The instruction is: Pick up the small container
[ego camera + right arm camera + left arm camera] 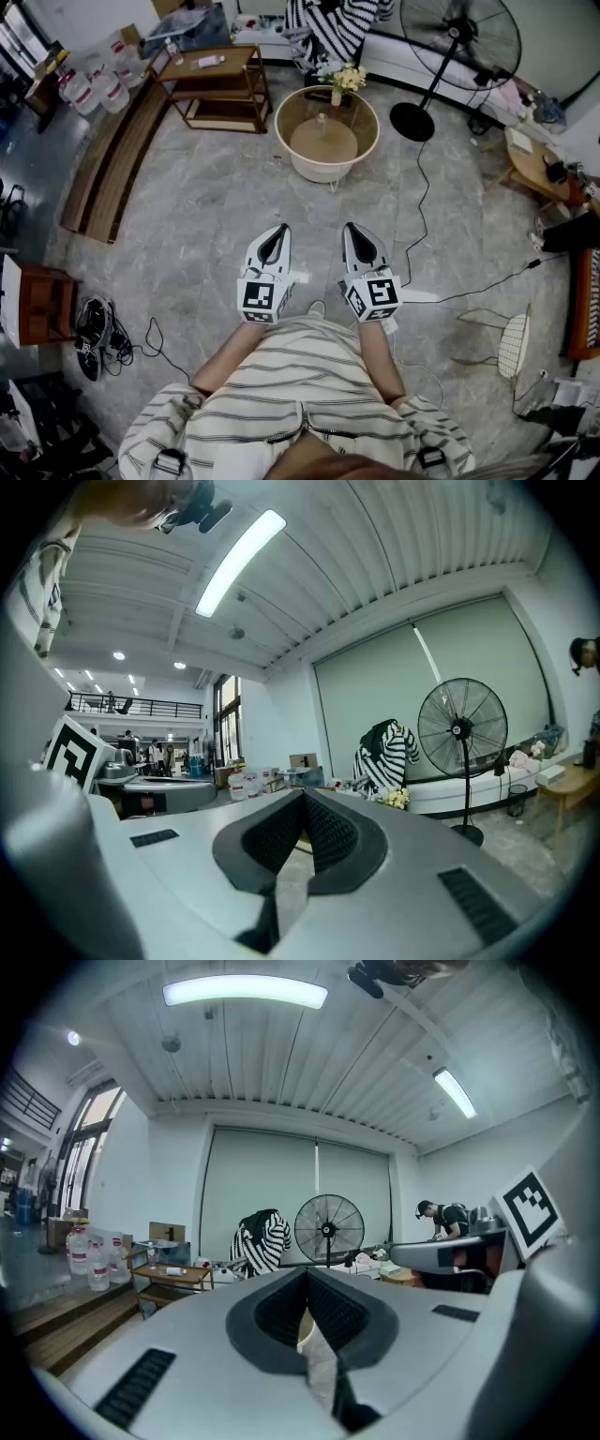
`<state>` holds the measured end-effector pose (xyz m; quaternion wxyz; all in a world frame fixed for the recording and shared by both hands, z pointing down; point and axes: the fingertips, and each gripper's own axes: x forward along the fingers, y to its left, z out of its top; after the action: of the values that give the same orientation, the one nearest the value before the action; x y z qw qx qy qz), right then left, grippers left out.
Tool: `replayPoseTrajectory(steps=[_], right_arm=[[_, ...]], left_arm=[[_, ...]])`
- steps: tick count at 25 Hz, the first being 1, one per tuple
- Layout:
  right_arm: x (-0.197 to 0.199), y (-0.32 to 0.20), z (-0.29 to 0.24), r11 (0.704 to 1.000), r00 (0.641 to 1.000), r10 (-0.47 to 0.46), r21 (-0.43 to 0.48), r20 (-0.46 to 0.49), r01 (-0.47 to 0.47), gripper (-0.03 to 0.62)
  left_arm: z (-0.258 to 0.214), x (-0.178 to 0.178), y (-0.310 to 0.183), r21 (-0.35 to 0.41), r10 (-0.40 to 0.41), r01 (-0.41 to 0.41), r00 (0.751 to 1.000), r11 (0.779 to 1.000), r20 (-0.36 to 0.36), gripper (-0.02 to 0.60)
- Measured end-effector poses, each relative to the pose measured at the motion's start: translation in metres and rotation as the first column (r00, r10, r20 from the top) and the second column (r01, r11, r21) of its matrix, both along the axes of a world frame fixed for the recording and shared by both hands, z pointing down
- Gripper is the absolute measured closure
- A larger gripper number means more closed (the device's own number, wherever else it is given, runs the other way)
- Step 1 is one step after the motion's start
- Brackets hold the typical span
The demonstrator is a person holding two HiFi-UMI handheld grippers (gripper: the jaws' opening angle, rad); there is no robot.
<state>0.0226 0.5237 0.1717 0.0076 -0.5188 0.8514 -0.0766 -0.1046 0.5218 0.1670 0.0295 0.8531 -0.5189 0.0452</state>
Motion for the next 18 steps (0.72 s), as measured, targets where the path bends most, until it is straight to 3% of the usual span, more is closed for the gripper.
replayPoseTrajectory(steps=[8, 12, 18], right_arm=[[0.040, -0.013, 0.015, 1.000, 1.000, -0.017, -0.019, 0.013, 0.017, 0.600], [0.038, -0.023, 0.016, 0.999, 0.997, -0.038, -0.020, 0.066, 0.039, 0.600], [0.041, -0.052, 0.030, 0.998, 0.998, -0.045, -0.036, 0.045, 0.046, 0.599]], left_arm=[[0.019, 0.049, 0.000, -0.015, -0.003, 0.003, 1.000, 1.000, 0.031, 0.583], [0.024, 0.047, -0.004, -0.026, -0.012, 0.013, 0.999, 1.000, 0.040, 0.583], [0.042, 0.046, -0.041, -0.055, -0.027, 0.028, 1.000, 0.998, 0.014, 0.583]])
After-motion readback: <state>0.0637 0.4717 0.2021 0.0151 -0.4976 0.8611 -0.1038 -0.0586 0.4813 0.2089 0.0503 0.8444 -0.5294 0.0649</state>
